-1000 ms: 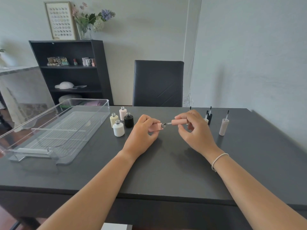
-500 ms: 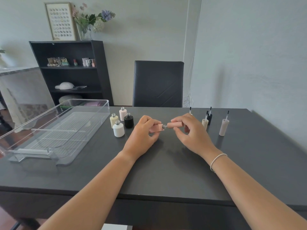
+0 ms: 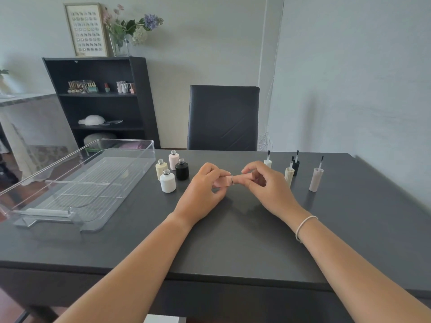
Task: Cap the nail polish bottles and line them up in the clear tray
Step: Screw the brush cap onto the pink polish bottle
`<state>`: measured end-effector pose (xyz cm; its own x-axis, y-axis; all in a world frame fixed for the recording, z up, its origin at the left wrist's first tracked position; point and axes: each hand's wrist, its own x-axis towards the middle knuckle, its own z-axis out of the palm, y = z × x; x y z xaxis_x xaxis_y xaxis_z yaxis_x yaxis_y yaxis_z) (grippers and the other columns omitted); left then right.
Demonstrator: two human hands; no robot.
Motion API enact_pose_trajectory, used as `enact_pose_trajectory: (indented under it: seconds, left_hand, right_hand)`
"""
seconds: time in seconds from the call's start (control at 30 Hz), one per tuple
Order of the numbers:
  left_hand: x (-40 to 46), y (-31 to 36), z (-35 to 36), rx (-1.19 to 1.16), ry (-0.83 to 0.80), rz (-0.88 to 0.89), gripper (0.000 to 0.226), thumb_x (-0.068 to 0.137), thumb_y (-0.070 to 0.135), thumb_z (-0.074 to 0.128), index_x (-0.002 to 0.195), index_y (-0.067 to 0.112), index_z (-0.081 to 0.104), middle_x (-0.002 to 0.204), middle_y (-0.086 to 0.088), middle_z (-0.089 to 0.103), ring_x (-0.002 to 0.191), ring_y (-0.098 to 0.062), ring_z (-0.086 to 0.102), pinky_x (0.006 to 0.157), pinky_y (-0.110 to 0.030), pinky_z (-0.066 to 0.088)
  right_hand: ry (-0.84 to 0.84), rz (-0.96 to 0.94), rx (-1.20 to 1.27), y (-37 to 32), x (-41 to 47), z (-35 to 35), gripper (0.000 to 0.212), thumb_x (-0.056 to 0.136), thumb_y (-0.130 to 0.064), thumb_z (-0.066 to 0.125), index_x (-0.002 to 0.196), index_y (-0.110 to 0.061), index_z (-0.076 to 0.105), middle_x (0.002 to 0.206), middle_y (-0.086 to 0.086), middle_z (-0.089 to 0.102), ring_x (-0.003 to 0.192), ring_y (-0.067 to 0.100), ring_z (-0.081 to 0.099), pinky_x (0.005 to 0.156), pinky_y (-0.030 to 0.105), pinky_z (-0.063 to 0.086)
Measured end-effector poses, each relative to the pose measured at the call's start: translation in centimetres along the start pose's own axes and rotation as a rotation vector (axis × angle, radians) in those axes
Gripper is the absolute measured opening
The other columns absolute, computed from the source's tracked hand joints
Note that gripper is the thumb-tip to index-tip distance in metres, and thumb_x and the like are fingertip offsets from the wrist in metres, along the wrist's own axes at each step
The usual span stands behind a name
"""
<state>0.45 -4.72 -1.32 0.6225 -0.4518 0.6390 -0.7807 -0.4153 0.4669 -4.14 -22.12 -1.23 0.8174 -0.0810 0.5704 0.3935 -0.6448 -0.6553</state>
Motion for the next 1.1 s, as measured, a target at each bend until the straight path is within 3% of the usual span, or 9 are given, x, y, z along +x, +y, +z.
enact_pose_trajectory:
  seconds: [0.2, 0.27, 0.4, 0.47, 0.6, 0.77, 0.87, 1.0, 1.1]
  left_hand:
    - [0.05, -0.15, 0.1, -0.005, 0.026, 0.008, 0.024, 0.08, 0.005, 0.065, 0.103, 0.011, 0.065, 0.09, -0.001, 0.051, 0.083, -0.01, 0.052, 0.081, -0.023, 0.047]
    - [0.06, -0.14, 0.14, -0.009, 0.03, 0.009, 0.024, 0.08, 0.004, 0.064, 0.102, 0.01, 0.065, 0.09, -0.001, 0.051, 0.083, -0.01, 0.052, 0.081, -0.021, 0.046]
    - [0.04, -0.16, 0.25, 0.002, 0.02, 0.017, 0.023, 0.08, 0.004, 0.064, 0.103, 0.011, 0.065, 0.09, 0.0, 0.05, 0.082, -0.008, 0.051, 0.079, -0.013, 0.041]
    - [-0.05, -0.22, 0.2, -0.005, 0.027, 0.013, 0.023, 0.08, 0.005, 0.064, 0.103, 0.011, 0.065, 0.09, 0.001, 0.05, 0.081, -0.004, 0.049, 0.078, -0.011, 0.04]
    - [-0.13, -0.15, 0.12, -0.006, 0.019, 0.008, 0.023, 0.081, 0.007, 0.064, 0.103, 0.012, 0.064, 0.09, 0.001, 0.05, 0.082, -0.005, 0.05, 0.08, -0.018, 0.045]
    - [-0.12, -0.14, 0.08, -0.006, 0.022, 0.004, 0.024, 0.08, 0.006, 0.064, 0.103, 0.013, 0.064, 0.09, 0.002, 0.05, 0.082, -0.006, 0.05, 0.08, -0.016, 0.043]
    - [-0.11, -0.08, 0.06, -0.003, 0.018, 0.001, 0.023, 0.081, 0.006, 0.064, 0.103, 0.011, 0.065, 0.091, 0.0, 0.05, 0.083, -0.007, 0.051, 0.082, -0.024, 0.046]
    - [-0.14, 0.14, -0.01, -0.012, 0.018, -0.009, 0.023, 0.081, 0.005, 0.063, 0.104, 0.01, 0.064, 0.091, 0.0, 0.05, 0.085, -0.01, 0.052, 0.084, -0.025, 0.047]
    - [-0.13, 0.19, -0.1, -0.006, 0.012, -0.007, 0.023, 0.081, 0.005, 0.063, 0.104, 0.01, 0.065, 0.091, -0.001, 0.05, 0.084, -0.01, 0.052, 0.083, -0.023, 0.046]
  right_hand:
    - [0.014, 0.023, 0.015, 0.2, -0.01, -0.22, 0.018, 0.08, -0.013, 0.066, 0.085, -0.029, 0.062, 0.069, -0.017, 0.055, 0.055, 0.001, 0.045, 0.055, 0.008, 0.036]
    - [-0.003, 0.056, -0.03, 0.4, 0.01, -0.38, 0.007, 0.083, -0.029, 0.064, 0.078, -0.024, 0.062, 0.062, -0.015, 0.054, 0.056, 0.001, 0.046, 0.053, 0.011, 0.036]
    - [-0.022, 0.113, -0.106, 0.23, -0.19, -0.54, 0.057, 0.077, -0.068, 0.038, 0.072, -0.018, 0.062, 0.044, -0.011, 0.044, 0.047, 0.004, 0.041, 0.048, 0.021, 0.028]
    - [0.0, 0.095, -0.081, 0.17, -0.29, -0.48, 0.045, 0.08, -0.064, 0.043, 0.083, -0.023, 0.063, 0.05, -0.013, 0.047, 0.051, 0.003, 0.045, 0.051, 0.023, 0.034]
    - [-0.019, 0.038, -0.09, 0.21, -0.5, -0.25, 0.009, 0.084, -0.024, 0.061, 0.092, -0.024, 0.057, 0.064, -0.013, 0.049, 0.055, 0.003, 0.045, 0.057, 0.024, 0.038]
    - [-0.011, 0.117, -0.138, -0.16, -0.4, -0.54, 0.044, 0.083, -0.06, 0.043, 0.082, -0.021, 0.063, 0.051, -0.012, 0.047, 0.051, 0.003, 0.045, 0.048, 0.022, 0.031]
    - [-0.018, 0.056, -0.166, -0.17, -0.54, -0.43, 0.013, 0.086, -0.036, 0.056, 0.09, -0.023, 0.057, 0.065, -0.011, 0.052, 0.056, 0.002, 0.047, 0.054, 0.024, 0.037]
    - [-0.007, 0.121, -0.232, -0.37, -0.5, -0.52, 0.039, 0.088, -0.051, 0.045, 0.076, -0.017, 0.06, 0.053, -0.005, 0.047, 0.049, 0.009, 0.043, 0.048, 0.026, 0.032]
    - [-0.011, 0.088, -0.205, -0.33, -0.57, -0.62, 0.018, 0.087, -0.042, 0.053, 0.09, -0.025, 0.057, 0.064, -0.005, 0.053, 0.054, 0.006, 0.046, 0.05, 0.024, 0.035]
